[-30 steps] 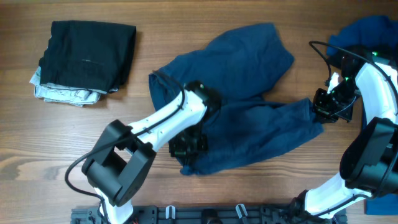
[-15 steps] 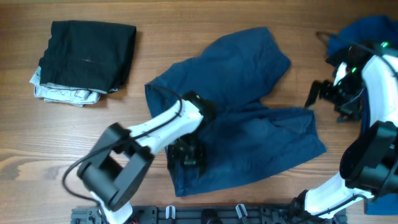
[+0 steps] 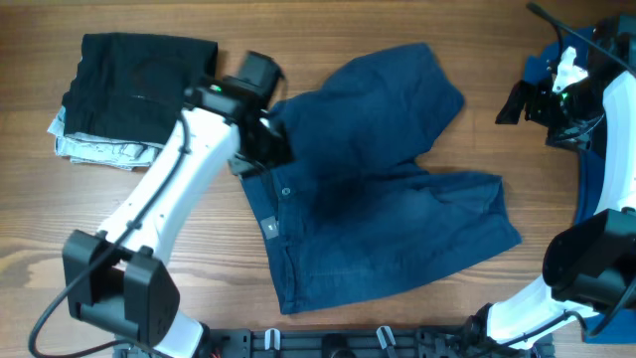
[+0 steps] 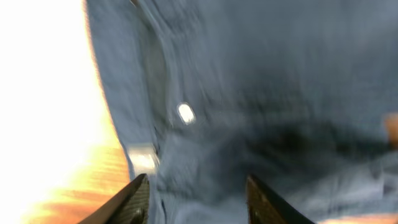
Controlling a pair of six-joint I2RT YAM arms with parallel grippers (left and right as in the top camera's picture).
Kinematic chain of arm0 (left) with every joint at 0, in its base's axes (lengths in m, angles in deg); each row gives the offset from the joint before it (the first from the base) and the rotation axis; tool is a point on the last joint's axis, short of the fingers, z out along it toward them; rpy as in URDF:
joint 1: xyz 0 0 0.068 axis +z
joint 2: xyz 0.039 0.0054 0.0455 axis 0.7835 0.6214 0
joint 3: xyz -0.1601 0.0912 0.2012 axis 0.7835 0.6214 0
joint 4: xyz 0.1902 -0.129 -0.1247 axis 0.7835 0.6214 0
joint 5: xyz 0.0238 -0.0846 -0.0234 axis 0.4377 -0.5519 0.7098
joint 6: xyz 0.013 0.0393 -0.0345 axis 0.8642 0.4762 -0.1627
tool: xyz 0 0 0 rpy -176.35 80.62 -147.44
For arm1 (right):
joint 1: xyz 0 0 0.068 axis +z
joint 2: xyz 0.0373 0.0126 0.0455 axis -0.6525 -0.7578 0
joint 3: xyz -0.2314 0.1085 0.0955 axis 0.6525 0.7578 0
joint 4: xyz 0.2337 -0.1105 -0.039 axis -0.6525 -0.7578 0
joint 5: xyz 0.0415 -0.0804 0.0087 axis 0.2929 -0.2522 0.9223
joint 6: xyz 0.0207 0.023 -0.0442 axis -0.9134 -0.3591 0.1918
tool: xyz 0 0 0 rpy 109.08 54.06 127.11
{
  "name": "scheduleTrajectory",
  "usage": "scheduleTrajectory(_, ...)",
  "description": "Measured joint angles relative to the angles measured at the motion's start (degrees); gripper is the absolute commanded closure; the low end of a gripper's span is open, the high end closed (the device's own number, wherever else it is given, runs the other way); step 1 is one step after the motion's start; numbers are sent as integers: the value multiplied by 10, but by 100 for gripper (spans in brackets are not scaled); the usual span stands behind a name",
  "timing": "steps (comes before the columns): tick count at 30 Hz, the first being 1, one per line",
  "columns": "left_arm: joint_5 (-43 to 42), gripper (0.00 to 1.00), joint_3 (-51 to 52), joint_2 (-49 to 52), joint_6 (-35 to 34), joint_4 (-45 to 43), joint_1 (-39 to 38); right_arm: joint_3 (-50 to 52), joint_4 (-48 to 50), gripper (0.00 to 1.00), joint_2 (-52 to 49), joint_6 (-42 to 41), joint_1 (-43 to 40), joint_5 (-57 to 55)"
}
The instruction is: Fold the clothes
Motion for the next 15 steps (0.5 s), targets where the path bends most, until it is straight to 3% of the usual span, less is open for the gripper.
scheduleTrajectory(7,-15,46,43,11,-6,-109,67,0,76,0,0,1,0,5)
scheduleTrajectory(15,-43,45,148,14,-12,-242,80,0,175,0,0,2,0,8)
